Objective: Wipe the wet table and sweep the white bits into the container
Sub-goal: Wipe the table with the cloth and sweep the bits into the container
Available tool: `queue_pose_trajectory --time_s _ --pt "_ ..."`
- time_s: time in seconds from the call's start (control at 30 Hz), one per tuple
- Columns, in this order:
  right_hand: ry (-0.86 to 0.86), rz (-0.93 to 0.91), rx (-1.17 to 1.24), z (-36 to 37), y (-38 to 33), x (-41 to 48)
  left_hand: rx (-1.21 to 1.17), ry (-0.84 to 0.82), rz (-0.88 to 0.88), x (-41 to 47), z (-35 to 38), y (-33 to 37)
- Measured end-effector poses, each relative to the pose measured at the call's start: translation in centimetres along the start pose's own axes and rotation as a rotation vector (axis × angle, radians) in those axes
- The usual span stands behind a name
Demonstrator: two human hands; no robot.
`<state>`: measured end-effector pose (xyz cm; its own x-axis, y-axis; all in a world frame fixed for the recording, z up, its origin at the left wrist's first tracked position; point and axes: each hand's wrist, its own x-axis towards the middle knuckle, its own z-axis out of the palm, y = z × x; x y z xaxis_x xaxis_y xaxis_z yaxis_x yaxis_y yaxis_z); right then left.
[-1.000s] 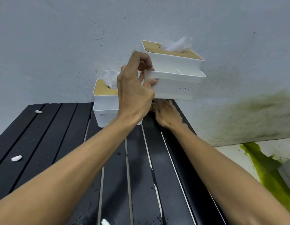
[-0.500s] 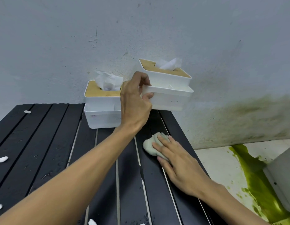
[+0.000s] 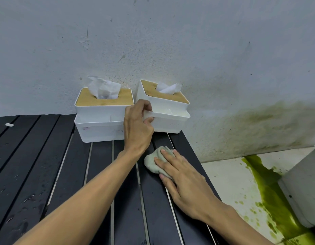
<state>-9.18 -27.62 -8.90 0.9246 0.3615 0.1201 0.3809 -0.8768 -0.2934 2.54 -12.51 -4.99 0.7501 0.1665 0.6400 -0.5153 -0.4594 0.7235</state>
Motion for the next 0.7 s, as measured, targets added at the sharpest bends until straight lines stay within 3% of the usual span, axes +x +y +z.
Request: queue_pose_trajectory --time_s 0.7 --pt "-0.003 -0.008 0.002 -0.2 -0.2 0.0 0.25 0.014 0.049 -1.2 0.0 -0.3"
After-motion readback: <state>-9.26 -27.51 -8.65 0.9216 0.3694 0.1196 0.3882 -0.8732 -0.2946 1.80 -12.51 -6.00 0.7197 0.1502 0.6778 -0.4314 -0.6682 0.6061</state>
